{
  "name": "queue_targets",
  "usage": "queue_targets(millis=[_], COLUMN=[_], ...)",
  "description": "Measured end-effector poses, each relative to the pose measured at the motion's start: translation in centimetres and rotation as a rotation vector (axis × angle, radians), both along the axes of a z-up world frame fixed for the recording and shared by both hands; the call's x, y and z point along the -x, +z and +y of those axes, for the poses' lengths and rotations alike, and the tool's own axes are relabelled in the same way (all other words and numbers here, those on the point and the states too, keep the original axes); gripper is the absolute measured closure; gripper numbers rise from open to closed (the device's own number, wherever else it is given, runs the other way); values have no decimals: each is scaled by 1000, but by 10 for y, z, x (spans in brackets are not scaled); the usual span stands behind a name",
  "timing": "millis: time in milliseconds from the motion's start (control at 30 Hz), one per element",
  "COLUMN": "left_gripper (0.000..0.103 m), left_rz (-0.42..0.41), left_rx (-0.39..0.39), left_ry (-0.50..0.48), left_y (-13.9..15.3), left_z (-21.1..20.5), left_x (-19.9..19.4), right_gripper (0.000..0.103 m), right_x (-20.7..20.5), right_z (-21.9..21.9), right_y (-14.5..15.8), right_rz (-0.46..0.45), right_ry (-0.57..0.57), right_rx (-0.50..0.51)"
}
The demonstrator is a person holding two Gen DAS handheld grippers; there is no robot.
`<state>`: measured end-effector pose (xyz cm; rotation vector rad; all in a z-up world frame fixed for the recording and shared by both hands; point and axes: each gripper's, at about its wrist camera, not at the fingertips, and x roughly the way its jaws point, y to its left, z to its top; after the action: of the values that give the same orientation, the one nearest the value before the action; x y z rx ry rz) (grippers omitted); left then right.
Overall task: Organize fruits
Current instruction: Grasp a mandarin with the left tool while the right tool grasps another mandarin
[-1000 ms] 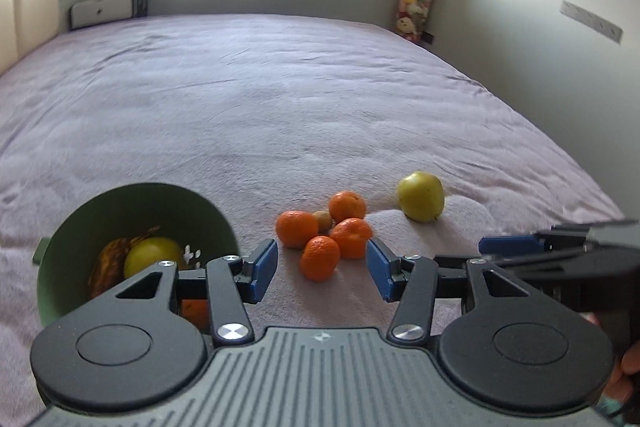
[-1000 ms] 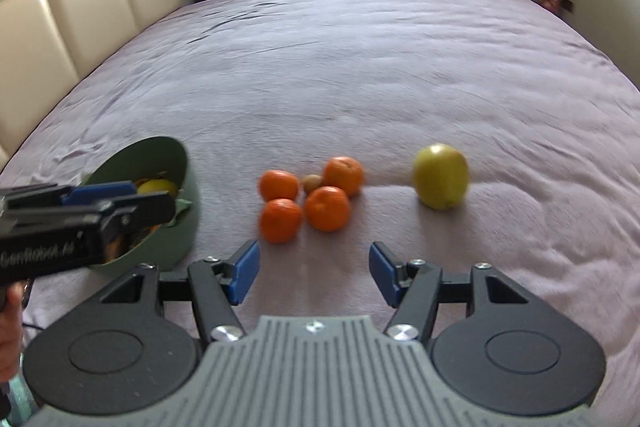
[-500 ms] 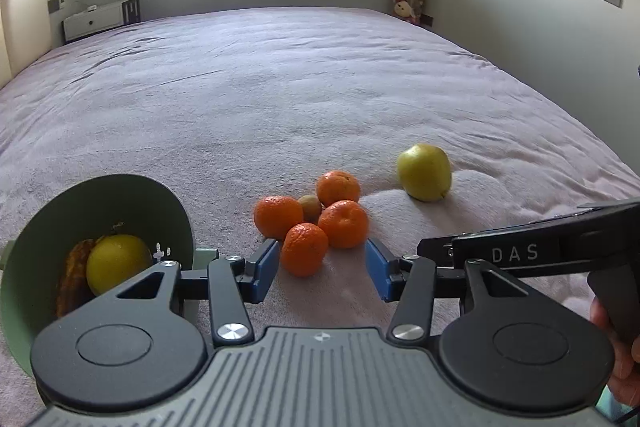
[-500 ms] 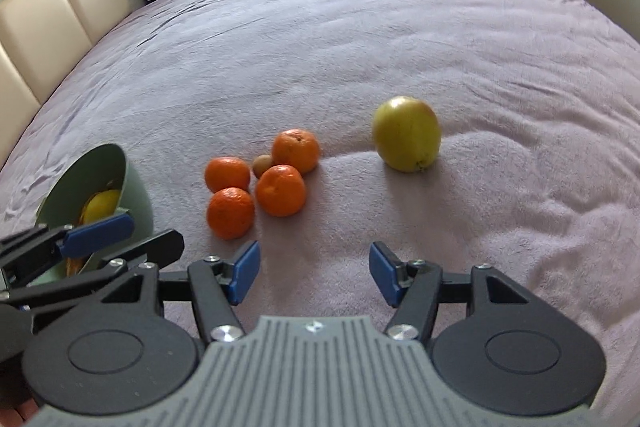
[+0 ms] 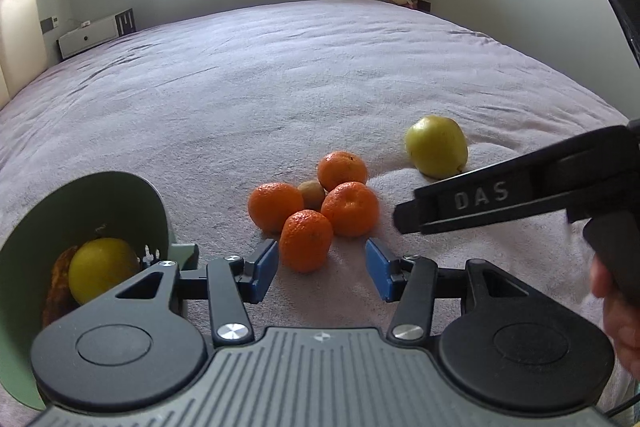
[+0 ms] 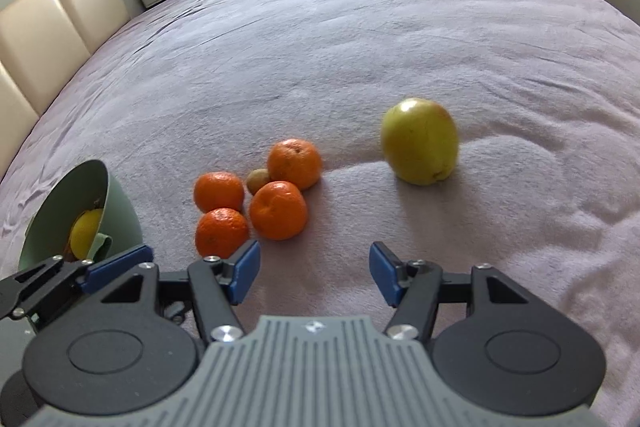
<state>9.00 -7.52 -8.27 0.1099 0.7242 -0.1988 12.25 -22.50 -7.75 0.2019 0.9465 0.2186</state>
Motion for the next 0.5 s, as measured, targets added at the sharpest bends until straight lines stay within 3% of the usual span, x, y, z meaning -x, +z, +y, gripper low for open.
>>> queue_targets(millis=[500], left_gripper=[40], left_rz=[-9], left_rx=[-151], left_ry=[-10], left_y=[-22], left_z=[-14], left_x=[-8], right_gripper=[44], right_x=[-25], right_z=[6], right_y=[-20], right_rz=[22], right_ry=[-1], right_rx=[-47])
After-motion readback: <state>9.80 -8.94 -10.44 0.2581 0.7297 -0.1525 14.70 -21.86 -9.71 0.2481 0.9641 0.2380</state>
